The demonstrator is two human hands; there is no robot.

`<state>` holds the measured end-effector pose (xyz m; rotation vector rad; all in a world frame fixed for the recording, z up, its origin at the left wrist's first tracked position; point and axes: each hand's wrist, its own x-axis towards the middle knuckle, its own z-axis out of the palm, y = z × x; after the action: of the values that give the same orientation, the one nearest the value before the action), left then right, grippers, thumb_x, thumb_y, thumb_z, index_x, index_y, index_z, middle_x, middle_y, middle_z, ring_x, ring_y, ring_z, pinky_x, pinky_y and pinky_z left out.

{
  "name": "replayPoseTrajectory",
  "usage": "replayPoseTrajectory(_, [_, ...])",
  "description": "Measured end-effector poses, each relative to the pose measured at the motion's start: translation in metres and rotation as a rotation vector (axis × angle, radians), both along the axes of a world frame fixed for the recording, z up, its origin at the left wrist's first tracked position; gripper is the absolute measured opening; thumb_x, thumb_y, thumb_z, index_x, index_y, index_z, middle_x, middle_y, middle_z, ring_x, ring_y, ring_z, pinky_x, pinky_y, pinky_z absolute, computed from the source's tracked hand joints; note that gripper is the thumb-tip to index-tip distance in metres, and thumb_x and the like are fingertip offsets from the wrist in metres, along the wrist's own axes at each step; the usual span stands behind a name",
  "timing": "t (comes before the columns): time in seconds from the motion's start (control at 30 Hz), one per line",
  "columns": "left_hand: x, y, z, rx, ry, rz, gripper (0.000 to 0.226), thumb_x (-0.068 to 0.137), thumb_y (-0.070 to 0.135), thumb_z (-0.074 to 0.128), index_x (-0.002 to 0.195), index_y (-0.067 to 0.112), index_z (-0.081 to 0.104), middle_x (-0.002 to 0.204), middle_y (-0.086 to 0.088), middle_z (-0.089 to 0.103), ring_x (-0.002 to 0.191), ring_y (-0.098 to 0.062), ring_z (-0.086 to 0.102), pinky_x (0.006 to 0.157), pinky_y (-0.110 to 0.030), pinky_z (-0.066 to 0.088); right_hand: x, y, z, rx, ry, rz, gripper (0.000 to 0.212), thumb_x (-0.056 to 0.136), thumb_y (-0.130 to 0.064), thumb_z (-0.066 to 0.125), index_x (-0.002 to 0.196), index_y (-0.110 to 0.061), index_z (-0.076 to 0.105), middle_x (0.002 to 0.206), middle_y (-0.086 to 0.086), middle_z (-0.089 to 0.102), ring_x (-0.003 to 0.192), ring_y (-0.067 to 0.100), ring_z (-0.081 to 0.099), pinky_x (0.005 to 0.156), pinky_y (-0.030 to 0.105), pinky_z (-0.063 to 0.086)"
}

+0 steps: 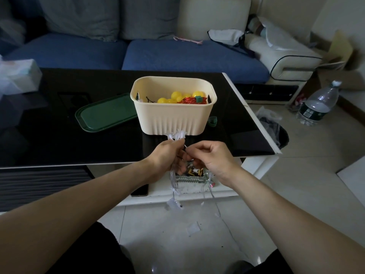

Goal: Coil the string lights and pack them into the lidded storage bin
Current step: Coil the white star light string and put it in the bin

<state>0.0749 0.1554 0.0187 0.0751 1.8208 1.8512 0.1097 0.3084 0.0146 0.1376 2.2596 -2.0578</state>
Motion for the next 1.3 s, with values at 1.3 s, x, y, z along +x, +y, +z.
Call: replayPoseTrajectory(1.3, [-0.019,-0.019,0.009,0.285,0.018,0.408,0.032,0.107,0.016,0.031,0.076,0.014,0.041,0.057,-0.002,0.031,0.046,-0.017,0.027,0.048,-0.029,0.041,-0.003,0.047,-0.006,0.063,-0.25,0.248,0.012,0.089,-0.018,0.072,0.093,-0.007,0.073,0.082,0.013,0.073,0.068,0.021,0.069,0.064,0.032,0.058])
